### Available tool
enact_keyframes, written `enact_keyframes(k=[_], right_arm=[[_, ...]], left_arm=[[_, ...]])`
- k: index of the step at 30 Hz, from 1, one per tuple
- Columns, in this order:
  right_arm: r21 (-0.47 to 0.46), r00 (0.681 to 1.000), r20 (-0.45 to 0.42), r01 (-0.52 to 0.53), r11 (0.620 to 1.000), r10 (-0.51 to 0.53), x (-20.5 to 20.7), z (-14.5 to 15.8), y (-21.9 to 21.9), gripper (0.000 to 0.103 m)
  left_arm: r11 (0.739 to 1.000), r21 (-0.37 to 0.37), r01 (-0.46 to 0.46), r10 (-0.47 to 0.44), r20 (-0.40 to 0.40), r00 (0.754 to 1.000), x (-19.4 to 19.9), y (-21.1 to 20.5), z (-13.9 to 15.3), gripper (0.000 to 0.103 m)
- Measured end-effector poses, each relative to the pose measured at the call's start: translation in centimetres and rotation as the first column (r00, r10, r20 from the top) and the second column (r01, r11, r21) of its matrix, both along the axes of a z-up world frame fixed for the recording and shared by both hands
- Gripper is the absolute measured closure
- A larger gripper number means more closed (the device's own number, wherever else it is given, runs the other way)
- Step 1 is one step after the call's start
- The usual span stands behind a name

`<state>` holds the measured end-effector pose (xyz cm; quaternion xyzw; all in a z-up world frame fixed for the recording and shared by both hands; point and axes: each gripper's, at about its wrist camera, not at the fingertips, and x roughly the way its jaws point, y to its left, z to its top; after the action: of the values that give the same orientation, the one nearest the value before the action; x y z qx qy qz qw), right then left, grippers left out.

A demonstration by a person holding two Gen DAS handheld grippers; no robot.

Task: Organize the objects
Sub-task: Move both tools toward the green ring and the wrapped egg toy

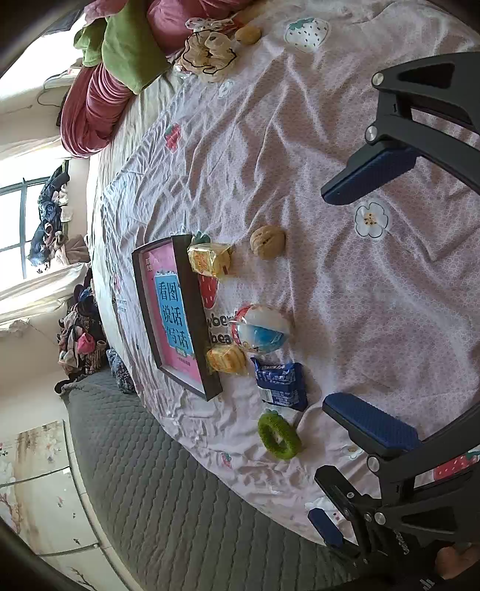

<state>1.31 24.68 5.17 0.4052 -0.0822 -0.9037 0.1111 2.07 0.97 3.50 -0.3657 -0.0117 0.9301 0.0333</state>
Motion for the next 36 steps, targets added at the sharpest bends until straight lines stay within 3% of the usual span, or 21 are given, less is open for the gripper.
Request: enact_keyframes(k=[11,20,36], right_arm=[[0.014,0.999,-0.031,-0.022,1.000,0.022,0.5,0.9,-0.8,0.000],[0.026,0.996,-0.063,-0.053,0.998,0.055,1.1,2.4,-2.1,0.000],[0.038,0.994,-0.078,-0.073,0.997,0.076,1.6,3.3,-2.8,0.000]], left_arm=[[0.999,0.024,-0.024,0.024,-0.018,1.000,0.3,-1.0,0.5,0.000],[0.999,-0.006,-0.033,0.033,-0.026,0.999,0.6,-1.0,1.1,0.000],[0.998,0.003,-0.057,0.057,-0.050,0.997,1.0,-1.6,2.3,0.000]])
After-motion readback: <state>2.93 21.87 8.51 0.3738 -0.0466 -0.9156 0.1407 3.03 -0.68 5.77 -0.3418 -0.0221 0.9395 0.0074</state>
